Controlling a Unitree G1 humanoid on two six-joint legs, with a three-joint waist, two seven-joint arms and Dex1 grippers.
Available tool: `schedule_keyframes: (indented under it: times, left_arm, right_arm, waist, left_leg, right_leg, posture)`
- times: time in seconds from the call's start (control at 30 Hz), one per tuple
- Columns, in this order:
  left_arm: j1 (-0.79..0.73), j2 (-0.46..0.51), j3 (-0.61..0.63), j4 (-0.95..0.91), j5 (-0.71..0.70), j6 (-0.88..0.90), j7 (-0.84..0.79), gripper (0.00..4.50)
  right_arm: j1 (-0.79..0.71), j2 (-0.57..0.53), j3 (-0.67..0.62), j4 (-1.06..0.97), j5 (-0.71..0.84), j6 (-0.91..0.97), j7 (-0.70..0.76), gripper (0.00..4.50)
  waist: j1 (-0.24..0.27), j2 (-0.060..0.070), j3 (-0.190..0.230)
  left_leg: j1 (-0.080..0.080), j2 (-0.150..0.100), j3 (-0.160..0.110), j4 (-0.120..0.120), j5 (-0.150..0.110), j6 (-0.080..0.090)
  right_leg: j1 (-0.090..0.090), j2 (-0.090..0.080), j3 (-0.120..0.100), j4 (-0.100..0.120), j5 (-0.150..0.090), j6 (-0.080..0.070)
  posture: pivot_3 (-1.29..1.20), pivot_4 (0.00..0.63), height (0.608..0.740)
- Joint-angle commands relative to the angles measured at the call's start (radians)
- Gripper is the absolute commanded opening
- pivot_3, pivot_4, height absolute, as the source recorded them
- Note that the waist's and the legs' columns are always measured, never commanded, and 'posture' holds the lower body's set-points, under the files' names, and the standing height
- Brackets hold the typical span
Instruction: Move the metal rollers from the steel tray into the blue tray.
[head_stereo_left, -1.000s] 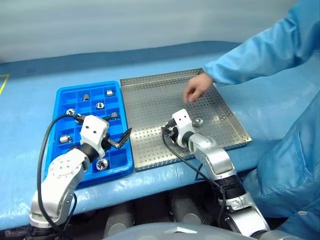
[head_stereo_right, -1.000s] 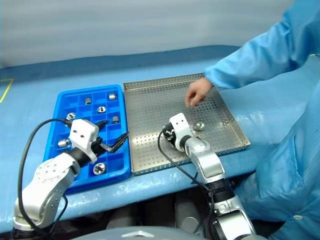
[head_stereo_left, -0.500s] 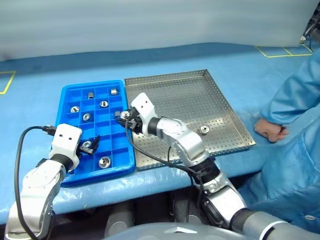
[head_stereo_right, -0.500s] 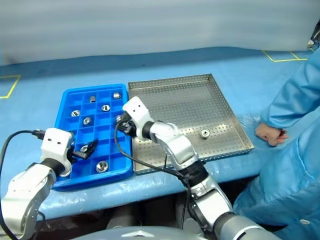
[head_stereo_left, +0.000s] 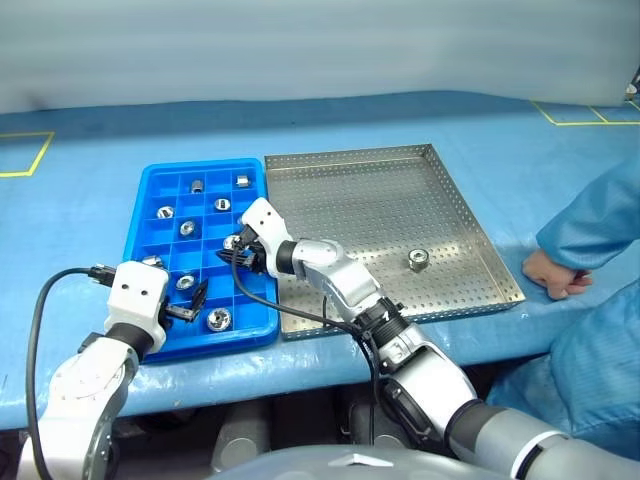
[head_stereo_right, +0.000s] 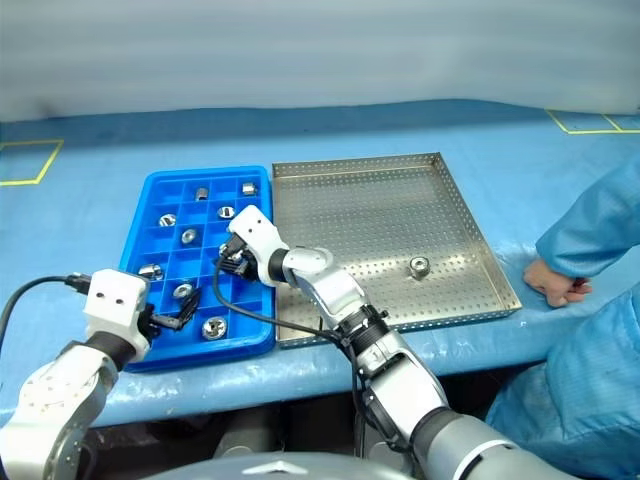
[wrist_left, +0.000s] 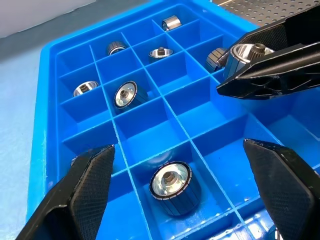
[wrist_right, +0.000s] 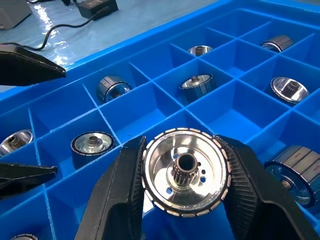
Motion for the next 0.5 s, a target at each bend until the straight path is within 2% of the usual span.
schedule_keyframes:
  times: [0.03, 0.5]
  left_arm:
    - [-0.011, 0.001, 0.011, -0.025, 0.001, -0.025, -0.005, 4.5]
    - [0.009, -0.021, 0.019, -0.034, -0.017, -0.056, -0.022, 4.5]
  right_arm:
    - [-0.057, 0.093, -0.014, 0.041, 0.008, -0.023, 0.004, 1.72]
    - [-0.13, 0.119, 0.03, 0.087, -0.014, -0.106, 0.044, 1.72]
  waist:
    - [0.0, 0.0, 0.0]
    - [-0.001, 0.0, 0.0]
  left_leg:
    - [0.0, 0.0, 0.0, 0.0, 0.0, 0.0]
    - [0.0, 0.001, 0.0, -0.001, 0.0, 0.0]
  right_leg:
    - [0.0, 0.0, 0.0, 0.0, 0.0, 0.0]
    - [-0.001, 0.0, 0.0, 0.0, 0.001, -0.001]
  posture:
    - [0.09, 0.15, 0.74]
    - [0.1, 0.15, 0.74]
